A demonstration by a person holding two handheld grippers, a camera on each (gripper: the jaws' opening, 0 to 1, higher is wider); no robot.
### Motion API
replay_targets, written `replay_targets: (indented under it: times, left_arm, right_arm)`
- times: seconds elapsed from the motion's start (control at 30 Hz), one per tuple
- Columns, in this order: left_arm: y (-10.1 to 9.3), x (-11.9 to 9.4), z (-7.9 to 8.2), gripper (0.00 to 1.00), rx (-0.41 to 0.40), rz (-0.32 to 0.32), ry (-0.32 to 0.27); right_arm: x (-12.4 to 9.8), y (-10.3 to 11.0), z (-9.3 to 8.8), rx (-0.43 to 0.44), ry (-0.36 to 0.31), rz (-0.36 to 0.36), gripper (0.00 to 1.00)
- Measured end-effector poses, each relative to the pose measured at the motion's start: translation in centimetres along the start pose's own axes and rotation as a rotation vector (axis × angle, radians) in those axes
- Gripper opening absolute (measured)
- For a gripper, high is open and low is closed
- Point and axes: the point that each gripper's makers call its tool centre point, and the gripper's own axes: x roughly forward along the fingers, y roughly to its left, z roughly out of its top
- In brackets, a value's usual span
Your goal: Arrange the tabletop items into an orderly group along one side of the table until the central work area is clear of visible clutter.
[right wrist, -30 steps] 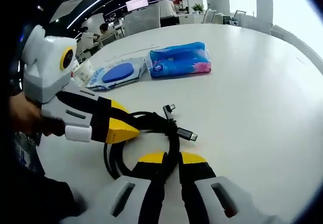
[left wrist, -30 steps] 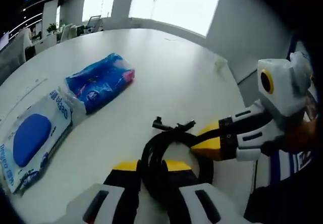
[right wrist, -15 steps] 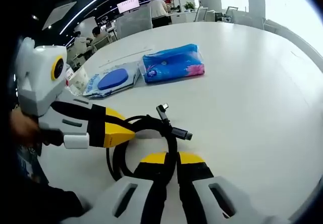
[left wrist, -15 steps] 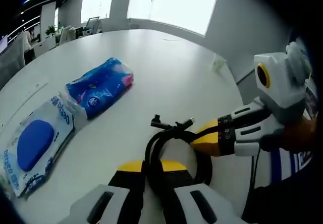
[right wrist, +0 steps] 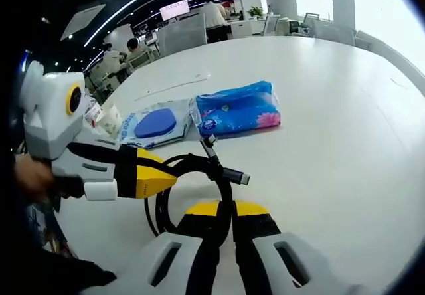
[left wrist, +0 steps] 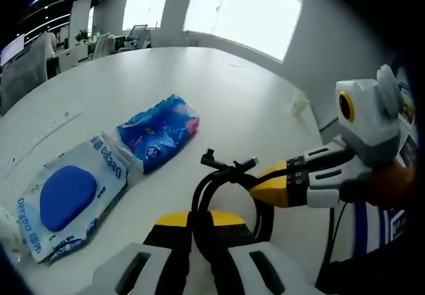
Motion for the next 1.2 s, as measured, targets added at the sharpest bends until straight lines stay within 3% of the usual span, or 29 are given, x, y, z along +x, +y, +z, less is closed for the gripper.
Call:
replay_targets:
  times: [0.3, 0.77, 1.2]
  left_arm:
    - [2.7, 0.2, 0.7, 0.06, -0.021, 0.03, 0.015]
    - [4.2, 1.7, -0.3, 0.07, -0.03, 0.035, 0.059]
    - [5.1, 2.2, -0.8, 0.08, -0.063, 0.033, 0.066]
  right_arm:
    - [2.5, 1.0, 1.7, -0.012, 0.03, 0.042, 0.01]
    - [4.8, 1.1, 1.0, -0.021, 0.1, 0.057, 0.02]
    - [6.0, 1.5, 0.6, -0.182, 0.114, 0.063, 0.05]
